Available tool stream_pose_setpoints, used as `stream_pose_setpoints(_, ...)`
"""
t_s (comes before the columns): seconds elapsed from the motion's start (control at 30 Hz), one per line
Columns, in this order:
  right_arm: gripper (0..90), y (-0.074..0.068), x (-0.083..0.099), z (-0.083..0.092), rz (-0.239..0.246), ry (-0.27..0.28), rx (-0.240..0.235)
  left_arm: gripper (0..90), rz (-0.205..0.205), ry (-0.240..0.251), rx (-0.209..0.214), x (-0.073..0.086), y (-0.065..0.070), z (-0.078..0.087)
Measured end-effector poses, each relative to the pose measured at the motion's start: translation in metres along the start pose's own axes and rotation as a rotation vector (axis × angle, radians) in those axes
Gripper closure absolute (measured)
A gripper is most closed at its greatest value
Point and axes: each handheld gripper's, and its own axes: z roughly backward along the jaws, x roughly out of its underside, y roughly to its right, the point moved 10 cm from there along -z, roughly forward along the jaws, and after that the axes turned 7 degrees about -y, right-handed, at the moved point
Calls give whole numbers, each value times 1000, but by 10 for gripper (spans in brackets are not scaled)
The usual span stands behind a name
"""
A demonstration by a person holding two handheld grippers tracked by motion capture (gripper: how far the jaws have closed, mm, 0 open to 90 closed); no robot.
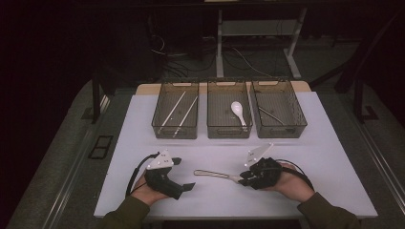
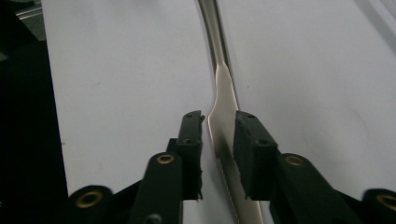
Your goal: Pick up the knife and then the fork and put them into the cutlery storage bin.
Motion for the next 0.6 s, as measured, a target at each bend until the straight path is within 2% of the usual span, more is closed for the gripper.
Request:
stream_pose_setpoints(0.13,664,4,-16,-5,22,-25,-2,0,2,0,3,0,0,0)
stream_pose_setpoints(0.27,658,8,-31,-11,64,-75,11,0,-3,3,2,0,0,0)
stream_pose_setpoints(0.33,665,7,-38,-14,80,-95,1,0,-3,3,2,0,0,0)
stream_pose_setpoints(0.43,694,8,-45,-20,104,-140,12,0,-5,2,2,0,0,0)
stream_pose_setpoints(0.6,722,6,-51,-32,136,-220,7,0,-5,2,3,0,0,0)
